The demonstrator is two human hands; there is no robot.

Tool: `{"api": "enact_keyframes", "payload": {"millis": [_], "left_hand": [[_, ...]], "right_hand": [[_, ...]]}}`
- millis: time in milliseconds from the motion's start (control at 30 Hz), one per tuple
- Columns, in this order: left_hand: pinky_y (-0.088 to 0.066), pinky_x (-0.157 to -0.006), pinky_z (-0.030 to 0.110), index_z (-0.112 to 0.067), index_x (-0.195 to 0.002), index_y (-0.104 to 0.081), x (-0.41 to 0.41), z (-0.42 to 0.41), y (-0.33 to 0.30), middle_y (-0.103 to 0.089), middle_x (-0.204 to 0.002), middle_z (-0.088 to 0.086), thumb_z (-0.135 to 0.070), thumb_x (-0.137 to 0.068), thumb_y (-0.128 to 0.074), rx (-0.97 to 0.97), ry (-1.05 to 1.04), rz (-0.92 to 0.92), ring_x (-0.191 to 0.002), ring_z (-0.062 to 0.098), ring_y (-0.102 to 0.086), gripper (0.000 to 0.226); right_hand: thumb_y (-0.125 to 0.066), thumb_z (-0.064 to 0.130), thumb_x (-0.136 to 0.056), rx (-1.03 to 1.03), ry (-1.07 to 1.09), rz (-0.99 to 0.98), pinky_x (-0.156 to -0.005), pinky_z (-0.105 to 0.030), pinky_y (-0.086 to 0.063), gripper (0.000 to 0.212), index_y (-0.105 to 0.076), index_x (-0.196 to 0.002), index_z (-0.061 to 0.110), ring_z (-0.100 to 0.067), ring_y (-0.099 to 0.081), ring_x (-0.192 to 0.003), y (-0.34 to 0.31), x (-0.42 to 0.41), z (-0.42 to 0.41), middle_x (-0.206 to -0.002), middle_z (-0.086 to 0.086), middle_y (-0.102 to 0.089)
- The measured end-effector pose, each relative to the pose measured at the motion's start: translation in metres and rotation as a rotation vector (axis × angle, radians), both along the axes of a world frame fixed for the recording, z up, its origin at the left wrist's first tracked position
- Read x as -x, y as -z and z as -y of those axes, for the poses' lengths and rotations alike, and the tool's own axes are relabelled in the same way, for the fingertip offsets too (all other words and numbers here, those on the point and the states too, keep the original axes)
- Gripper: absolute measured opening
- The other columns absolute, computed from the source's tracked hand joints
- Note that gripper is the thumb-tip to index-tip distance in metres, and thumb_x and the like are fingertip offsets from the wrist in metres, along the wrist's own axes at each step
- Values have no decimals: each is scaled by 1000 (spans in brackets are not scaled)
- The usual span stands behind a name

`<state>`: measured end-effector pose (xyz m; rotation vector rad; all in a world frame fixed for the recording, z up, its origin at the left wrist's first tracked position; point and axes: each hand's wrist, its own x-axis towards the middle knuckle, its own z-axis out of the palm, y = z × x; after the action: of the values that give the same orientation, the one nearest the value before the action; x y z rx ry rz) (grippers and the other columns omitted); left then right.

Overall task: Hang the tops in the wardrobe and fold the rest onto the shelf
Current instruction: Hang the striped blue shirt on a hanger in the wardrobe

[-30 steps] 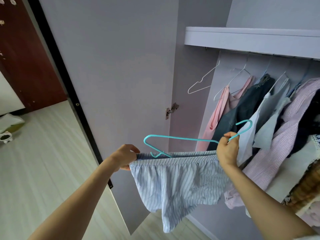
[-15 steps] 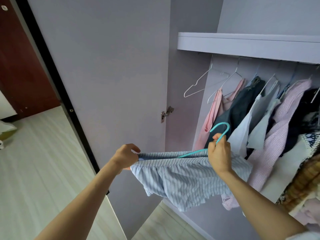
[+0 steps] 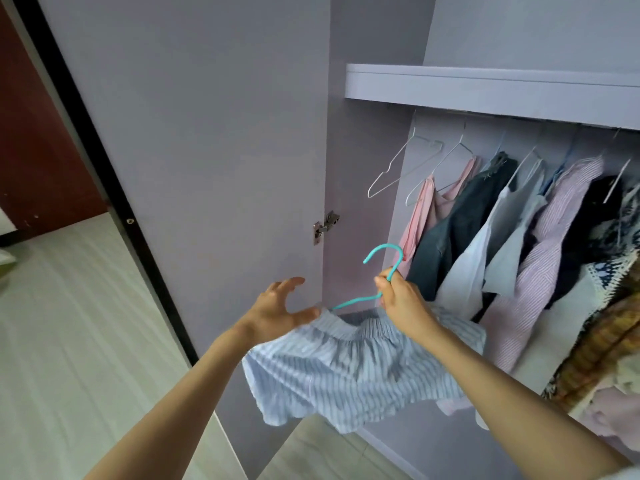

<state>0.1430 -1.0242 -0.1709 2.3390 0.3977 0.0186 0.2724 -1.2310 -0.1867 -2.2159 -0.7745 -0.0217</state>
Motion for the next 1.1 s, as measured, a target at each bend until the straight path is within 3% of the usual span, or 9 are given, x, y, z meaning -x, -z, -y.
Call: {"api": "enact_keyframes", "payload": {"millis": [133,233,300,567,700,800,867,967,1100], "left_hand": [[-39,-102,30,-23,-143,-37,6,2,15,-44,-139,1,-39,-89,-61,-166,97,-41,-123,22,-49,62],[-44,-74,30,-20,-100,-62,3,10,20,-62,-88,-3,-33,-92,-58,-153,14,53,-88,28,-58,16],[-35,-62,30,-20,-76,-51,1,18,17,-48,-66,-6,-32,-92,-59,-176,-20,107,-75,32,-51,21],[-40,-90,35,-7,-114,-61,-22,41,16,-63,-109,10,-23,-95,-53,-173,-27,230,-102,31,-57,26],[-38,-96,39,-7,-113,-62,-32,31,24,-62,-110,9,-17,-95,-55,-145,-35,234,-105,30,-58,23],[-40,-95,43,-6,-110,-63,-40,29,27,-64,-107,9,-11,-93,-55,-79,-12,256,-103,31,-59,19],[-43,-92,43,-5,-107,-64,-50,33,30,-64,-105,11,-9,-93,-56,-59,20,281,-101,32,-59,17],[-44,-89,43,-5,-107,-65,-63,34,33,-63,-105,12,-8,-92,-57,-63,4,294,-100,33,-59,17],[-43,-84,41,-6,-110,-64,-81,33,39,-61,-106,16,-13,-91,-59,-116,-61,222,-102,37,-56,21]], "right_hand": [[-38,23,-100,-2,-39,37,-68,-37,-41,18,-43,-83,17,-29,-55,-70,-13,-2,3,-70,-7,-54],[-39,22,-99,-89,-9,24,-69,-38,-43,25,-41,-75,27,-29,-56,-71,-20,-3,5,-70,-6,-53],[-40,22,-99,-118,3,29,-69,-39,-44,27,-39,-74,29,-30,-56,-72,-23,-2,6,-70,-6,-53],[-51,23,-95,-129,-75,-25,-73,-16,-43,7,-52,-100,28,1,-59,-80,-26,0,34,-80,13,-62],[-48,16,-95,88,96,-86,-102,-32,-39,42,-42,-137,19,-15,-52,-118,-12,-14,98,-127,2,-56],[-45,16,-96,447,183,-174,-105,-35,-36,48,-33,-142,13,-24,-46,-125,10,-18,132,-141,-8,-44],[-38,19,-99,542,221,-187,-93,-33,-42,33,-43,-131,12,-26,-53,-114,18,-17,148,-126,-10,-54],[-33,21,-101,554,285,-108,-64,-29,-35,26,-39,-76,27,-21,-54,-80,18,-11,166,-74,7,-49],[-35,17,-101,556,260,-84,-64,-34,-34,38,-26,-65,25,-18,-43,-68,9,-2,179,-66,8,-36]]}}
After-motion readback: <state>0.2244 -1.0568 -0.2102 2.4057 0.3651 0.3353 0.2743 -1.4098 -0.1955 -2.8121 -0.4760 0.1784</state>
